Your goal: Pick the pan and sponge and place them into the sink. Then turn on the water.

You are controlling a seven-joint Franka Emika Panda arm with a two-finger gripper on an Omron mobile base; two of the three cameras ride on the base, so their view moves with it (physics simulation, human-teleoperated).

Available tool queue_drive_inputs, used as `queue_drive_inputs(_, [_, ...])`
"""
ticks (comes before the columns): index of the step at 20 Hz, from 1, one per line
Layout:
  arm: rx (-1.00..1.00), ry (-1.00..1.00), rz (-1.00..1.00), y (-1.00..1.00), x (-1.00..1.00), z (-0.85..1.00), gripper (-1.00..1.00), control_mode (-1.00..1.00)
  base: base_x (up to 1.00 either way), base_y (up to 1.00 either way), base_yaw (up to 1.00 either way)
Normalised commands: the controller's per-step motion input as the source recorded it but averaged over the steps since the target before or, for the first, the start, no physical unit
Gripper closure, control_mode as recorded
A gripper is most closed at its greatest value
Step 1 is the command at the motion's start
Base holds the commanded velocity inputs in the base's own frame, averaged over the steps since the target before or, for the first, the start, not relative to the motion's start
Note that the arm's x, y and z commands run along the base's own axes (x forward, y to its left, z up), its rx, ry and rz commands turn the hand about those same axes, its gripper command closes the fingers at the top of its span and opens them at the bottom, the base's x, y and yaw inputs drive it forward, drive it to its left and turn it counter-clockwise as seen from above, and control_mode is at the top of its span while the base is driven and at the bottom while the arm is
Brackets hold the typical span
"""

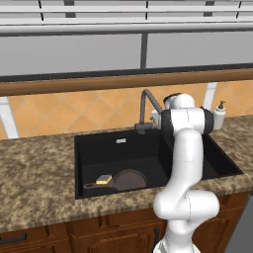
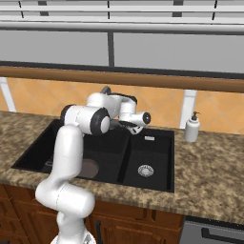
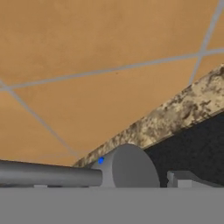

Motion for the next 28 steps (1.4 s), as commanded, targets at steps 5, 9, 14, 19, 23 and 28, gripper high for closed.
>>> queue_drive_inputs(5, [0.0,0.0,0.0,0.1,0.11,-0.22,-1.0,-1.0,0.0,0.0,0.0])
queue_drive_inputs(9, [0.0,0.0,0.0,0.14,0.15,-0.28,1.0,-1.0,0.0,0.0,0.0])
queue_drive_inputs(14, [0.01,0.0,0.01,0.1,0.36,-0.29,1.0,-1.0,0.0,0.0,0.0])
queue_drive_inputs(19, [0.03,0.0,0.01,0.0,0.41,-0.24,1.0,-1.0,0.0,0.0,0.0])
queue_drive_inputs(23, [0.16,0.0,0.0,0.0,0.42,-0.16,1.0,-1.0,0.0,0.0,0.0])
queue_drive_inputs(28, [0.25,0.03,0.0,0.0,0.55,-0.2,1.0,-1.0,0.0,0.0,0.0])
